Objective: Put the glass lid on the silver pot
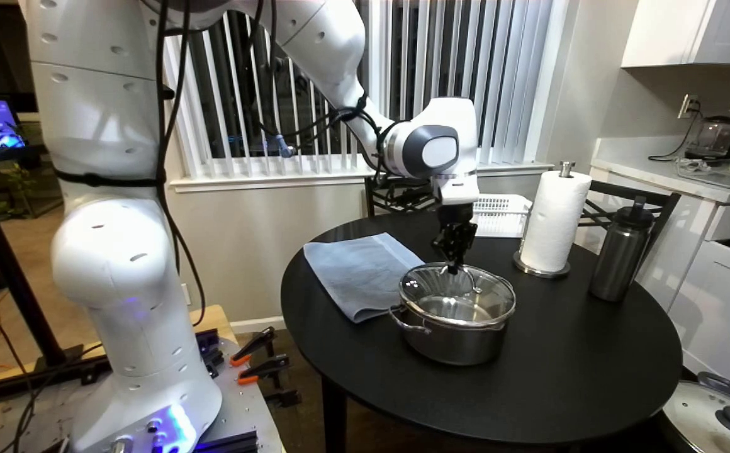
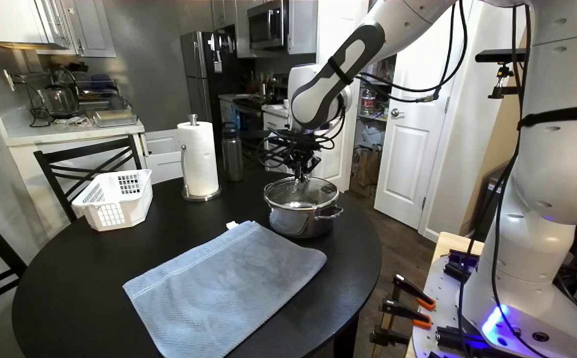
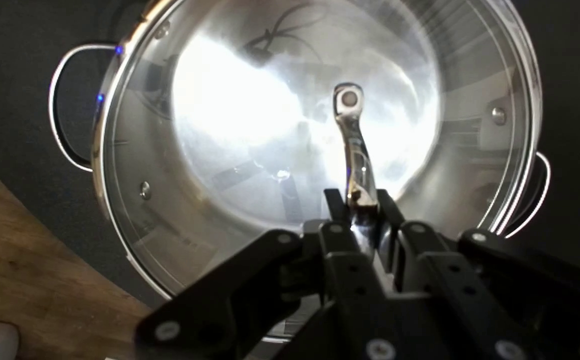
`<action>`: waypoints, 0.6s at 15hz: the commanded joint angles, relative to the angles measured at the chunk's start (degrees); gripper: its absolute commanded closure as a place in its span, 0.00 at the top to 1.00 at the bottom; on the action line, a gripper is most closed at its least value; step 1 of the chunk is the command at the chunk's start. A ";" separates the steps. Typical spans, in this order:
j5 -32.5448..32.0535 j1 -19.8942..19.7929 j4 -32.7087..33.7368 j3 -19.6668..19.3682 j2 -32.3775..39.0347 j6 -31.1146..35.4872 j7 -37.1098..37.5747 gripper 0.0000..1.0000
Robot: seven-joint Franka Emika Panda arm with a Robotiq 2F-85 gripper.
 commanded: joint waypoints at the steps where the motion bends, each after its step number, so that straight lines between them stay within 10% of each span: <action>1: 2.12 -0.23 2.35 0.31 1.05 -0.28 -1.54 0.07; 2: 3.28 -0.41 2.62 0.62 1.31 -0.54 -2.62 0.43; 3: 4.42 -0.52 2.83 0.84 1.49 -0.59 -3.49 0.44; 4: 1.84 0.17 1.61 -0.08 1.17 -0.18 -0.92 0.23; 9: 3.03 0.19 2.42 0.16 1.31 -0.19 -1.60 0.44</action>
